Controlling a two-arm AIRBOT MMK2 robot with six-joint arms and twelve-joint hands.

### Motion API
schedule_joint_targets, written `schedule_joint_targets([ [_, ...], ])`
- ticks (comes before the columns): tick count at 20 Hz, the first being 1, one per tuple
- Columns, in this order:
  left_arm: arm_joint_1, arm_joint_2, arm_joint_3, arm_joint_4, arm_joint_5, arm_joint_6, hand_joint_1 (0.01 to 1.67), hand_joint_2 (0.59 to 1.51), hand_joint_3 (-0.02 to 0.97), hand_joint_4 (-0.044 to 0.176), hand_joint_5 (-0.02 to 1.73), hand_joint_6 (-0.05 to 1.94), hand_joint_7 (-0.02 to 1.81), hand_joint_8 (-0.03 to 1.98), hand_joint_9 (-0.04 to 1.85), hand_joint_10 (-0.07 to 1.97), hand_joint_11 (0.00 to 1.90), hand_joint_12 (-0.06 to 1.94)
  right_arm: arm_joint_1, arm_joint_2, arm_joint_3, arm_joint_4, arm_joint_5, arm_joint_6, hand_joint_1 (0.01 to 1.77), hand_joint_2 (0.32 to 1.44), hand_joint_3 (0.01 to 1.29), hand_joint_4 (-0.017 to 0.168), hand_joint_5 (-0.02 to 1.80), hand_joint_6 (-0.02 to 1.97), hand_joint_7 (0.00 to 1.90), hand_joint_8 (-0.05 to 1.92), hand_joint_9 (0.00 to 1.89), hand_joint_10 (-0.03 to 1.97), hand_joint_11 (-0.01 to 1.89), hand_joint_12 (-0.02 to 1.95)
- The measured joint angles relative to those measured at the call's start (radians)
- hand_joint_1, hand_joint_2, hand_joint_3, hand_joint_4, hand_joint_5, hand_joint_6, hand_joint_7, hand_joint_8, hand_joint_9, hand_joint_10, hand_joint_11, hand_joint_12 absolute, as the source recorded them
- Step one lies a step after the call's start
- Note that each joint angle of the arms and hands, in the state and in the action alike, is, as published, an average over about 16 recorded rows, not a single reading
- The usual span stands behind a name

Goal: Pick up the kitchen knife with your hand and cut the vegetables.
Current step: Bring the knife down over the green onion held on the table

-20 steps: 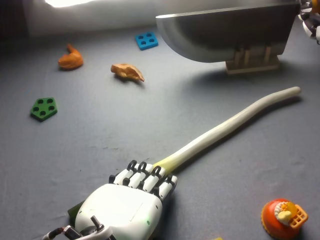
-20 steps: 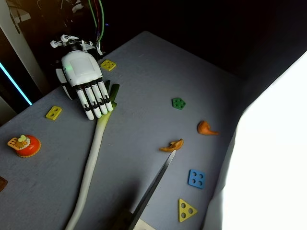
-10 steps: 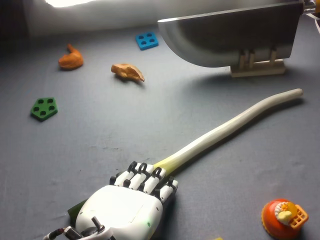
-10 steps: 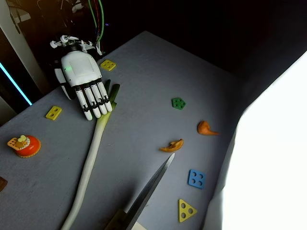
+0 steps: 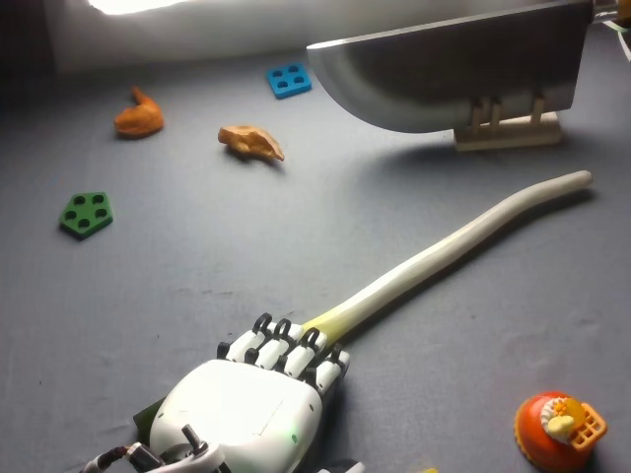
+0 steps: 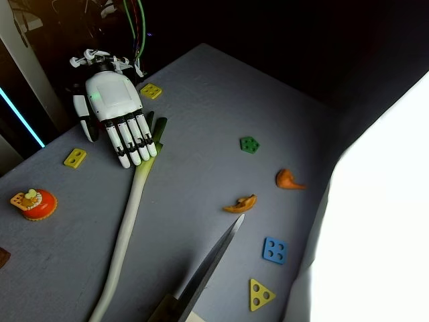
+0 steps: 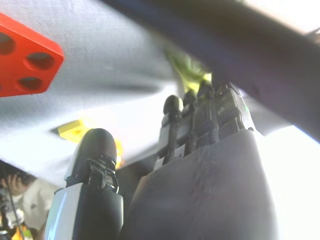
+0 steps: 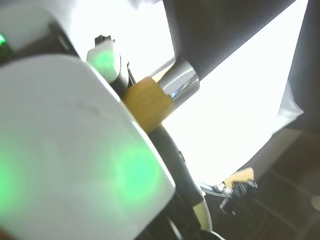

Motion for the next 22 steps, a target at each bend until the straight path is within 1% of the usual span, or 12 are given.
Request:
schedule_joint_targets([
  [3, -0.001, 0.0, 0.0, -0.001, 0.001, 0.001, 0.17, 1.445, 0.019, -0.005, 0.1, 0.01, 0.03, -0.01, 0.02, -0.02, 0.02, 0.06, 0.012, -0.001, 0.001, -0.008, 0.005, -0.007, 1.52, 0.64, 0.98, 0.162, 1.3, 1.9, 1.5, 1.76, 1.54, 1.8, 1.56, 1.82],
  [8, -0.001, 0.0, -0.001, -0.005, 0.002, 0.001, 0.09, 1.48, 0.028, -0.005, 0.07, 0.01, 0.03, -0.01, 0.01, -0.02, 0.02, 0.04, 0.04, 0.003, 0.0, -0.031, 0.022, -0.012, 1.52, 0.63, 0.99, 0.163, 1.29, 1.9, 1.5, 1.76, 1.54, 1.8, 1.56, 1.82],
  [12, -0.002, 0.0, -0.001, -0.006, 0.003, 0.001, 0.04, 1.505, 0.032, -0.005, 0.05, 0.01, 0.02, -0.01, 0.0, -0.02, 0.02, 0.02, 0.076, 0.029, -0.031, -0.041, 0.036, -0.039, 1.53, 0.62, 0.99, 0.163, 1.29, 1.9, 1.5, 1.76, 1.54, 1.8, 1.56, 1.82],
  [15, -0.002, 0.0, -0.001, -0.007, 0.003, 0.001, 0.03, 1.508, 0.031, -0.005, 0.05, 0.01, 0.02, -0.01, 0.0, -0.02, 0.02, 0.02, 0.107, 0.059, -0.082, -0.015, 0.039, -0.11, 1.53, 0.62, 1.0, 0.164, 1.29, 1.9, 1.5, 1.76, 1.54, 1.8, 1.56, 1.82],
  [17, -0.002, 0.0, -0.001, -0.006, 0.003, 0.001, 0.03, 1.508, 0.028, -0.005, 0.04, 0.01, 0.02, -0.01, 0.0, -0.02, 0.02, 0.02, 0.126, 0.083, -0.132, 0.033, 0.035, -0.192, 1.53, 0.62, 1.0, 0.164, 1.29, 1.9, 1.5, 1.76, 1.54, 1.8, 1.56, 1.82],
  [22, -0.002, 0.0, -0.001, -0.006, 0.003, 0.002, 0.02, 1.509, 0.022, -0.005, 0.05, 0.01, 0.02, -0.01, 0.0, -0.02, 0.02, 0.03, 0.168, 0.156, -0.305, 0.229, 0.014, -0.476, 1.53, 0.61, 1.01, 0.164, 1.29, 1.9, 1.5, 1.76, 1.54, 1.8, 1.56, 1.82],
])
